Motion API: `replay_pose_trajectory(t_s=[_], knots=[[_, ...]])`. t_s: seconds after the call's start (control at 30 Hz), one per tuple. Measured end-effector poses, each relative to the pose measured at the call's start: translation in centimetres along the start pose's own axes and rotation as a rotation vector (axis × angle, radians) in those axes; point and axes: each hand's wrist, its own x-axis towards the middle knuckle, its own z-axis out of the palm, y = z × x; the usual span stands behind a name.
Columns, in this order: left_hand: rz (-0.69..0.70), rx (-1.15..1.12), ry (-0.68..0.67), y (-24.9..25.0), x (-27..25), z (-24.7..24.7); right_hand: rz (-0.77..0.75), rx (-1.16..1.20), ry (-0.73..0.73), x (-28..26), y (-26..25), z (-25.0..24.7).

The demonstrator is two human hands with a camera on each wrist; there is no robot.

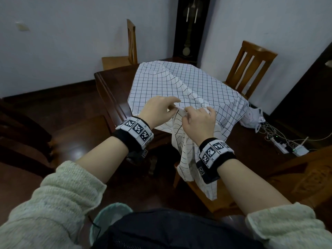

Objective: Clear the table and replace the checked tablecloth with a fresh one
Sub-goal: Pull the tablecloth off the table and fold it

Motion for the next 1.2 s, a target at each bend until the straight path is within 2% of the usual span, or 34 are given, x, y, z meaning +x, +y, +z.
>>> replay_pose_trajectory(t_s=[0.1, 0.2, 0.43, 0.63, 0.83, 1.07, 1.2], knots=[[-0.186, -0.314, 0.094, -0.1, -0.3, 0.8, 0.028, 0.046, 0.006, 0.2, -0.2, 0.2], [-0.299, -0.516, 0.162, -0.6, -0.5, 1.6, 0.046, 0.072, -0.013, 0.2, -0.2, 0.4], [-0.306, -0.732, 0.137, -1.6, -1.3, 3.1, 0.134, 0.087, -0.176, 0.4, -0.6, 0.3], [-0.282, -0.680, 0.152, -1.5, -1.3, 3.4, 0.166, 0.114, -0.248, 0.7, -1.1, -0.2], [-0.281, -0.550, 0.051, -2.0, -0.8, 2.6, 0.176, 0.143, -0.359, 1.2, -1.4, -0.8], [-0.265, -0.486, -0.046, -2.4, -0.9, 2.0, 0.230, 0.362, -0.396, 1.4, -1.7, -0.7], [-0.244, -0.498, -0.061, -2.7, -1.5, 2.1, 0.265, 0.404, -0.400, 1.3, -2.2, -1.0]])
